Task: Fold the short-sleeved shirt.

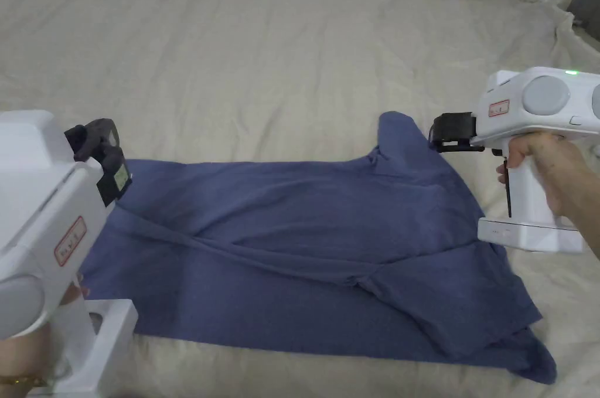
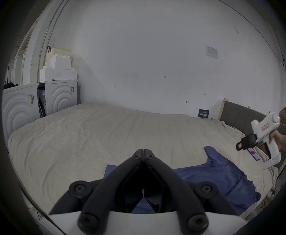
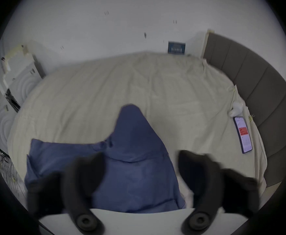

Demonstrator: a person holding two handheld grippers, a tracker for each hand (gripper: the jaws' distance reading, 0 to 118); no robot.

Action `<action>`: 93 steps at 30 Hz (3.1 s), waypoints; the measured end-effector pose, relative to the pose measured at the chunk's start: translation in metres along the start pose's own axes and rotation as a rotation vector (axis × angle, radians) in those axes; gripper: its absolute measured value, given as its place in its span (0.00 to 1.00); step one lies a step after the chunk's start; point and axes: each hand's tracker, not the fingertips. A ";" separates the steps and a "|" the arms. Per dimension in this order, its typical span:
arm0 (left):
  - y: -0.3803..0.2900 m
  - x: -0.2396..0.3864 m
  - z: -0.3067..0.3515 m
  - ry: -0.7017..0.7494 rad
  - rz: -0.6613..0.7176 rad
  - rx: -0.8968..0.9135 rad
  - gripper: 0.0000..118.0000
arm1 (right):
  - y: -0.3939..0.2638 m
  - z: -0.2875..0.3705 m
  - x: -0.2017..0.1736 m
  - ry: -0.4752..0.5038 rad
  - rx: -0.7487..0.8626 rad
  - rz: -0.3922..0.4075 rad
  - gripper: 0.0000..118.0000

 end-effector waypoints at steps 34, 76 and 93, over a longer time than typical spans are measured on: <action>0.011 -0.081 -0.242 0.212 0.088 -0.617 0.98 | 0.005 -0.048 0.034 -0.032 -0.036 -0.112 0.01; -0.030 -0.117 -0.046 0.039 -0.052 -0.598 0.00 | -0.157 0.090 0.085 0.057 0.052 -0.160 0.01; -0.072 -0.116 -0.032 0.207 -0.103 -0.757 0.91 | -0.230 0.069 0.064 -0.066 -0.140 -0.134 0.87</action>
